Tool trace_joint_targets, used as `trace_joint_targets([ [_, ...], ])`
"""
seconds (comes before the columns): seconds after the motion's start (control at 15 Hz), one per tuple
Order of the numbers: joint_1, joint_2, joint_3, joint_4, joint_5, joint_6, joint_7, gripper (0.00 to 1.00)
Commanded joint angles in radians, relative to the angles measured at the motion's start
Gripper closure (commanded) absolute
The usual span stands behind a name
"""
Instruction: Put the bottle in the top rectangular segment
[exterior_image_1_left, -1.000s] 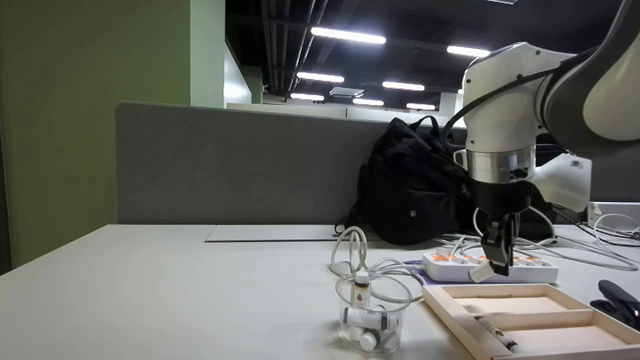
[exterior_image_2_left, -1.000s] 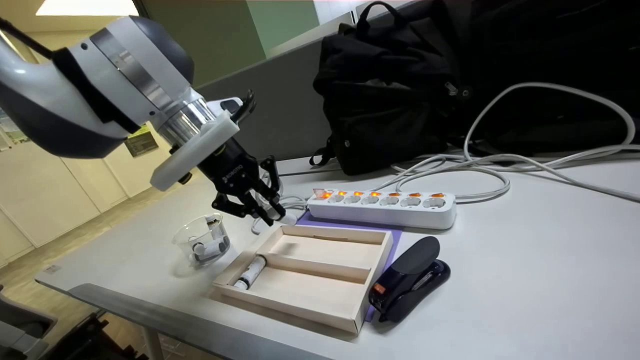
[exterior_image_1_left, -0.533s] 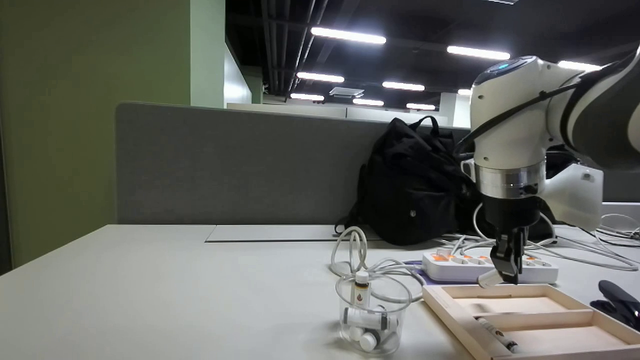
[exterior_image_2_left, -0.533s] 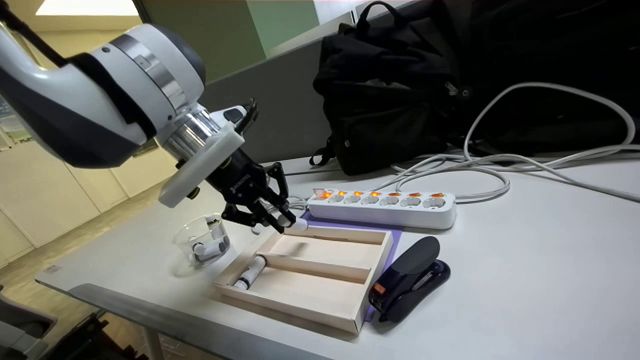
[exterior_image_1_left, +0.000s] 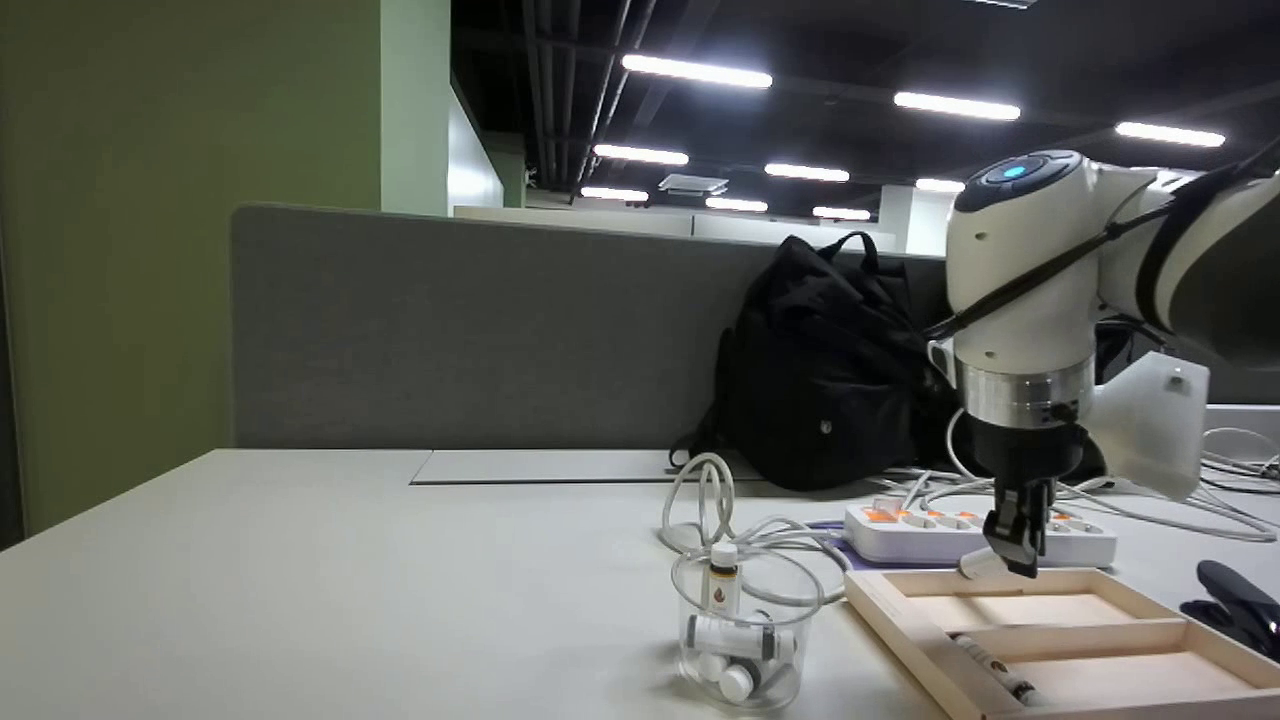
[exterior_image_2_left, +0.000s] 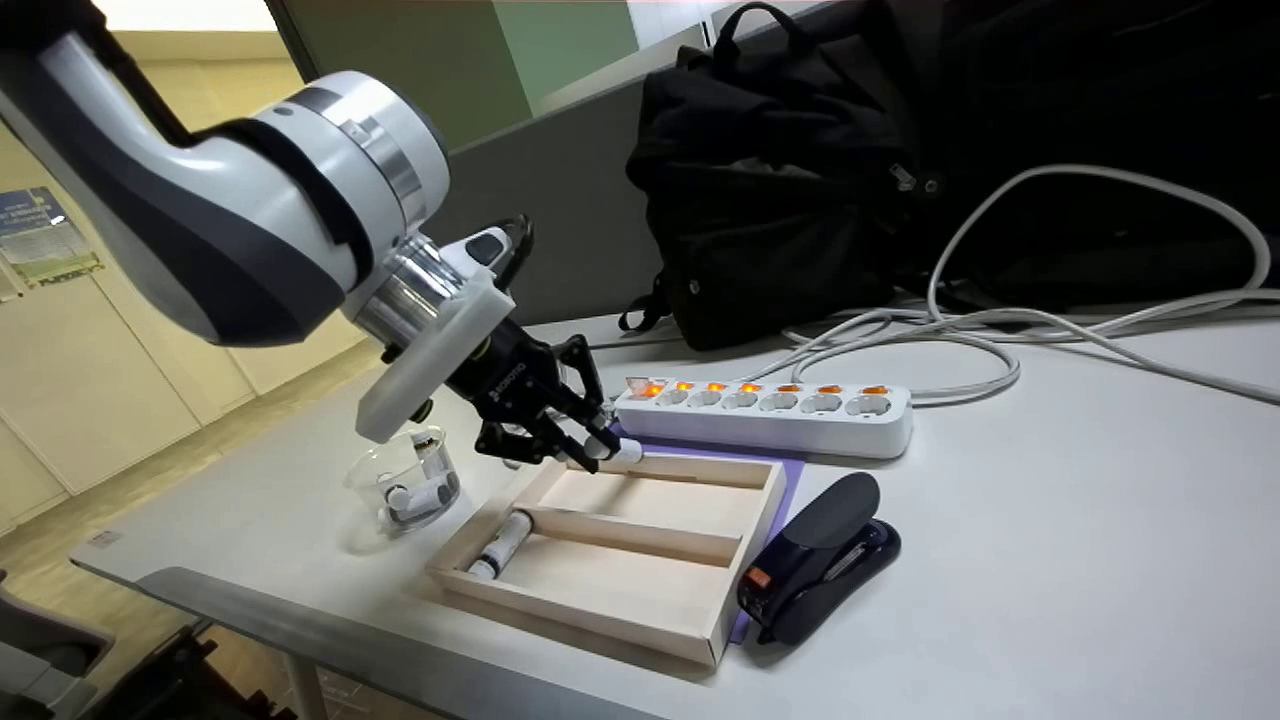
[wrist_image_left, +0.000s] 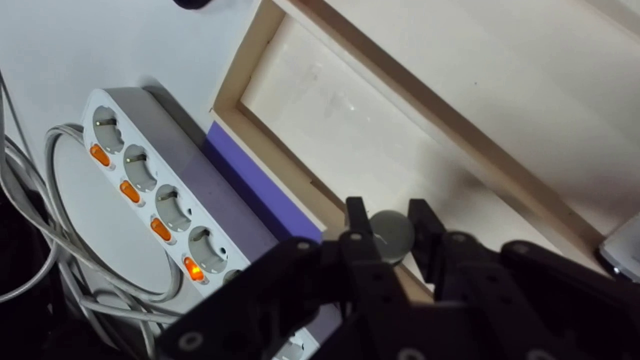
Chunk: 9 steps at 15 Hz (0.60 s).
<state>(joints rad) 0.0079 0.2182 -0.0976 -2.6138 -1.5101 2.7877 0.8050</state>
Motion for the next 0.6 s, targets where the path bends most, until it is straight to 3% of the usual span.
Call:
trace_joint_targets([
  [0.0, 0.002, 0.047, -0.012, 0.028, -0.092, -0.008, 0.116, 0.94],
  [0.07, 0.002, 0.057, -0.013, 0.030, -0.098, -0.012, 0.123, 0.94],
  [0.13, 0.002, 0.065, -0.013, 0.031, -0.100, -0.013, 0.129, 0.49],
  [0.2, 0.002, 0.073, -0.013, 0.033, -0.100, -0.013, 0.131, 0.49],
  [0.53, 0.003, 0.065, -0.008, 0.025, -0.067, -0.010, 0.105, 0.16],
])
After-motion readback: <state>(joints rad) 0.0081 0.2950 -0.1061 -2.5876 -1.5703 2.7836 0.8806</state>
